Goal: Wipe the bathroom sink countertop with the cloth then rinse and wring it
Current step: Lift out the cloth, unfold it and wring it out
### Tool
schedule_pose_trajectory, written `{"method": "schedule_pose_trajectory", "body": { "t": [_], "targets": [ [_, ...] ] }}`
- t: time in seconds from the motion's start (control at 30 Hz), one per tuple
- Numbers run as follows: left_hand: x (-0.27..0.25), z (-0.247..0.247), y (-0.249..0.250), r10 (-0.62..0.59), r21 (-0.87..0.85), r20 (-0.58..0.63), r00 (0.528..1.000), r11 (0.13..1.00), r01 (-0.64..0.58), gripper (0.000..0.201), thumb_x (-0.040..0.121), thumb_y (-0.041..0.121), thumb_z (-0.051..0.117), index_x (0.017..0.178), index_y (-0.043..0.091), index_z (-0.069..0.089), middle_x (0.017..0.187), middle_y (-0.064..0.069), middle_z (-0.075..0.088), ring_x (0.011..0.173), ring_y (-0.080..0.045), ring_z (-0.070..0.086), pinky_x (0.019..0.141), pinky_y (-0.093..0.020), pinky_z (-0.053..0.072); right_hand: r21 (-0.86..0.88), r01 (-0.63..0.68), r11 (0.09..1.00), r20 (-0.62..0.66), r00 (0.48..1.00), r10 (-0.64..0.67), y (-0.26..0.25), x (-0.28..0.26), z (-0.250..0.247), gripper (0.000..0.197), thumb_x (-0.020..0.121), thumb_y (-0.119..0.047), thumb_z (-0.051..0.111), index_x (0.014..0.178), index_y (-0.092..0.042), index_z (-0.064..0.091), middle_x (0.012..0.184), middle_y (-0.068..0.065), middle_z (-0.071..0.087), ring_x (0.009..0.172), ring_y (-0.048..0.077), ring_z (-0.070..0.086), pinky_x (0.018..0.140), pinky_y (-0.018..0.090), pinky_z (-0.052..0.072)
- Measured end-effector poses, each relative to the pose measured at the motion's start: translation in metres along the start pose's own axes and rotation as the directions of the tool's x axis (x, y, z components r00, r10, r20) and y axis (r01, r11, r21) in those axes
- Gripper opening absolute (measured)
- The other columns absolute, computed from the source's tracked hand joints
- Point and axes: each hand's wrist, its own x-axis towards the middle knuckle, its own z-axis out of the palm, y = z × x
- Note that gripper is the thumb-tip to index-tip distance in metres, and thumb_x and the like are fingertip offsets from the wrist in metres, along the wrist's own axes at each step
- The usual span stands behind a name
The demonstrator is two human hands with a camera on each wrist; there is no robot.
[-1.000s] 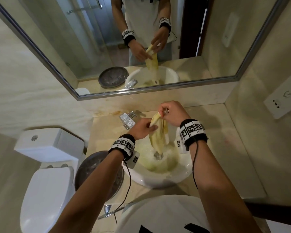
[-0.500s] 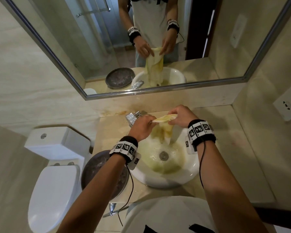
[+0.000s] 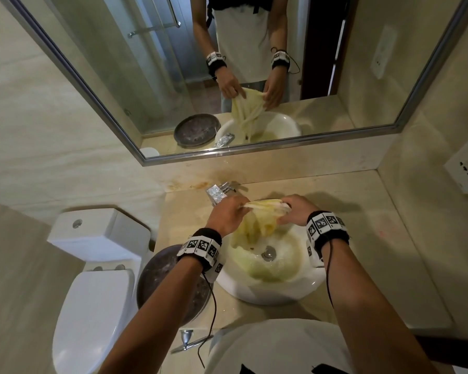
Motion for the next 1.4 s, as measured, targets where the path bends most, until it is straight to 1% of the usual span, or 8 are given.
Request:
{"method": "schedule_pose_trajectory", "body": {
  "t": [0.2, 0.4, 0.57, 0.73, 0.87, 1.1, 1.23, 1.4],
  "targets": [
    [-0.008, -0.002, -0.007, -0.039, -0.085, -0.011, 0.999, 0.996, 0.038, 0.019, 0.100, 0.026, 0.057, 0.093, 0.014, 0.069, 0.076, 0.006, 0.058, 0.072, -0.018, 0.054, 0.068, -0.037, 0.045, 0.012, 0.099, 0.995, -0.092, 0.991, -0.097, -0.004, 0.001, -0.015, 0.024, 0.075, -0.023, 0.086, 0.076, -0.022, 0.062, 0.077, -0.005, 0.064, 0.074, 0.018, 0.061, 0.060, 0.025, 0.040],
    [0.002, -0.004, -0.003, -0.026, -0.130, -0.026, 0.999, 0.991, 0.022, 0.021, 0.101, 0.029, 0.053, 0.095, 0.014, 0.066, 0.080, -0.001, 0.062, 0.075, -0.020, 0.057, 0.071, -0.038, 0.048, 0.280, 0.224, 0.934, -0.190, 0.966, -0.175, -0.018, -0.006, -0.026, 0.036, 0.087, -0.034, 0.077, 0.065, -0.023, 0.051, 0.057, -0.015, 0.048, 0.055, 0.000, 0.043, 0.060, 0.020, 0.036],
    [0.006, -0.006, -0.001, -0.072, -0.153, 0.036, 0.997, 0.985, 0.077, 0.032, 0.101, 0.038, 0.051, 0.091, 0.010, 0.063, 0.082, -0.006, 0.063, 0.076, -0.024, 0.058, 0.073, -0.042, 0.049, 0.395, 0.308, 0.866, -0.304, 0.933, -0.193, -0.027, -0.005, -0.034, 0.041, 0.090, -0.043, 0.071, 0.083, -0.002, 0.067, 0.084, 0.026, 0.064, 0.072, 0.018, 0.058, 0.073, 0.033, 0.047],
    [0.006, -0.007, -0.011, -0.142, -0.128, 0.159, 0.977, 0.978, 0.163, 0.033, 0.093, 0.046, 0.060, 0.108, 0.017, 0.066, 0.096, -0.001, 0.069, 0.086, -0.020, 0.065, 0.078, -0.037, 0.053, 0.422, 0.358, 0.833, -0.382, 0.903, -0.195, -0.044, -0.004, -0.035, 0.025, 0.093, -0.028, 0.070, 0.073, -0.014, 0.068, 0.066, -0.004, 0.060, 0.065, 0.010, 0.055, 0.067, 0.030, 0.045],
    [-0.004, 0.006, -0.021, -0.105, -0.046, 0.229, 0.968, 0.992, 0.119, 0.015, 0.092, 0.026, 0.067, 0.095, 0.013, 0.061, 0.093, -0.003, 0.060, 0.081, -0.020, 0.055, 0.075, -0.036, 0.049, 0.437, 0.402, 0.805, -0.413, 0.884, -0.217, -0.061, -0.003, -0.032, 0.026, 0.095, -0.027, 0.068, 0.077, -0.008, 0.067, 0.069, 0.004, 0.058, 0.066, 0.013, 0.055, 0.066, 0.030, 0.044],
    [-0.014, 0.034, -0.037, -0.210, 0.009, 0.279, 0.937, 0.976, 0.216, 0.021, 0.091, 0.031, 0.064, 0.104, 0.016, 0.069, 0.099, -0.005, 0.069, 0.091, -0.026, 0.062, 0.075, -0.036, 0.049, 0.447, 0.443, 0.777, -0.560, 0.816, -0.142, -0.079, -0.009, -0.041, 0.015, 0.095, -0.024, 0.068, 0.083, -0.015, 0.071, 0.073, -0.003, 0.063, 0.071, 0.011, 0.058, 0.068, 0.028, 0.048],
    [-0.022, 0.039, -0.052, -0.241, 0.025, 0.304, 0.922, 0.969, 0.245, 0.012, 0.094, 0.021, 0.060, 0.096, 0.020, 0.071, 0.097, 0.001, 0.071, 0.092, -0.021, 0.064, 0.083, -0.042, 0.054, 0.487, 0.430, 0.761, -0.629, 0.777, -0.036, -0.069, -0.013, -0.053, 0.017, 0.095, -0.031, 0.065, 0.093, -0.015, 0.071, 0.088, 0.016, 0.068, 0.076, 0.017, 0.060, 0.072, 0.035, 0.051],
    [-0.025, 0.037, -0.064, -0.243, -0.002, 0.315, 0.918, 0.967, 0.256, 0.022, 0.089, 0.017, 0.060, 0.079, 0.032, 0.072, 0.087, 0.012, 0.072, 0.080, -0.009, 0.066, 0.080, -0.038, 0.057, 0.469, 0.390, 0.792, -0.644, 0.765, 0.005, -0.053, -0.021, -0.064, 0.013, 0.098, -0.021, 0.062, 0.086, -0.023, 0.066, 0.081, -0.003, 0.068, 0.077, 0.008, 0.062, 0.074, 0.025, 0.049]
  ]
}}
